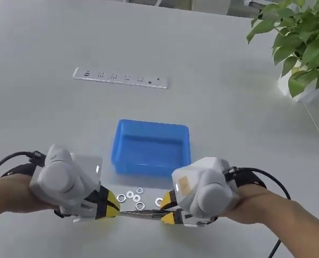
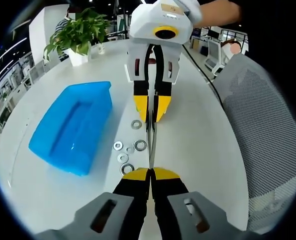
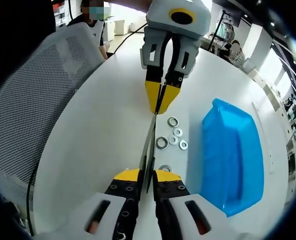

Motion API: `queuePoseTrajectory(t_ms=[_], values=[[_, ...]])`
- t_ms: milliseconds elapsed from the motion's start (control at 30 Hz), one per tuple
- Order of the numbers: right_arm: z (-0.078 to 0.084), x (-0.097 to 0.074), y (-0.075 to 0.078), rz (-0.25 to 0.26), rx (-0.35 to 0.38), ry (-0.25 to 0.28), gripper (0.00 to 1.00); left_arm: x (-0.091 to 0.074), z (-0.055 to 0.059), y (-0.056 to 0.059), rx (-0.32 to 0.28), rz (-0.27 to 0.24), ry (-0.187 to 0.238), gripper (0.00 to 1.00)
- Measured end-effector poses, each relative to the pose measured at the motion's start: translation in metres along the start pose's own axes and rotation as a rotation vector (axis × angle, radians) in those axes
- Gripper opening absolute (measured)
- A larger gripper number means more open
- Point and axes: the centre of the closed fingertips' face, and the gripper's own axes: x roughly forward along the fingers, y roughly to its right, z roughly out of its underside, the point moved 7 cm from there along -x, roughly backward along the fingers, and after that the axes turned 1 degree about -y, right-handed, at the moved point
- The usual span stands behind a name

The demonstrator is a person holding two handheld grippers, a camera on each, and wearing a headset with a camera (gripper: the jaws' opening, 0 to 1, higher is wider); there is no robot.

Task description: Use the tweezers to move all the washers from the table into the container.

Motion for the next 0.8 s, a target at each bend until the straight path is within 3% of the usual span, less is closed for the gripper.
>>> queuePoseTrajectory(t_ms=[467,800], values=[[0.001,0.000,-0.002,0.007,0.022,0.001,0.11,-0.002,-0.003,0.003,0.029,-0.014,0.005,0.05],[0.000,0.001,-0.002,0.003,0.020,0.004,0.11,-0.012,-0.010,0.005,-0.010,-0.014,0.012,0.04]])
